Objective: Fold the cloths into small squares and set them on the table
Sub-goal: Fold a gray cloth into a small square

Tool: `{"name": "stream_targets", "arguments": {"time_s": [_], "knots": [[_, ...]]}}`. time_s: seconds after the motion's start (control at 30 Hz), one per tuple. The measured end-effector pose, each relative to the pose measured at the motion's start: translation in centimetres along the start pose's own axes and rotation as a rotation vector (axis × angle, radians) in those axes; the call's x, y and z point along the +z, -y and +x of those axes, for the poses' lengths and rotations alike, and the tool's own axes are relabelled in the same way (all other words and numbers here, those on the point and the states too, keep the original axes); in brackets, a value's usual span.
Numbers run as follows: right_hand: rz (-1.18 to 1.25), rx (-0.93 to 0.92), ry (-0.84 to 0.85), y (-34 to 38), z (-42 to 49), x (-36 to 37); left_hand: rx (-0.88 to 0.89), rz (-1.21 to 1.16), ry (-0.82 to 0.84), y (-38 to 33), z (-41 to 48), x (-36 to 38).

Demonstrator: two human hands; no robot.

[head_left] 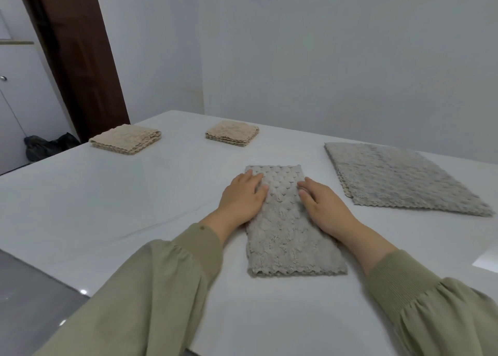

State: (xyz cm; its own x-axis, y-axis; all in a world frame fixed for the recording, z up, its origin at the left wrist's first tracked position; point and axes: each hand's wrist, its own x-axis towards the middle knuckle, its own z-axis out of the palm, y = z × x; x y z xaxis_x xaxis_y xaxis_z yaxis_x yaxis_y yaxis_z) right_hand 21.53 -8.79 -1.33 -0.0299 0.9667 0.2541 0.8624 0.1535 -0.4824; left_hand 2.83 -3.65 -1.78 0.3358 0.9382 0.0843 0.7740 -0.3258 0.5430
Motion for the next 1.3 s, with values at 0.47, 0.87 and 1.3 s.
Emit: {"name": "stream_targets", "arguments": {"time_s": [0.47,0.87,1.3], "knots": [[-0.319,0.093,0.257,-2.1,7.9,2.4,0.037,0.358,0.132,1.1,5.2,1.0],[-0.009,0.153,-0.257,-4.0,9.4,1.8,-0.195,-0.049,-0.337,1.9,7.5,0.3],[-0.329,0.214,-0.130,-3.3,9.8,1.8,-0.320,0.284,-0.341,1.5,8.3,0.6]]}}
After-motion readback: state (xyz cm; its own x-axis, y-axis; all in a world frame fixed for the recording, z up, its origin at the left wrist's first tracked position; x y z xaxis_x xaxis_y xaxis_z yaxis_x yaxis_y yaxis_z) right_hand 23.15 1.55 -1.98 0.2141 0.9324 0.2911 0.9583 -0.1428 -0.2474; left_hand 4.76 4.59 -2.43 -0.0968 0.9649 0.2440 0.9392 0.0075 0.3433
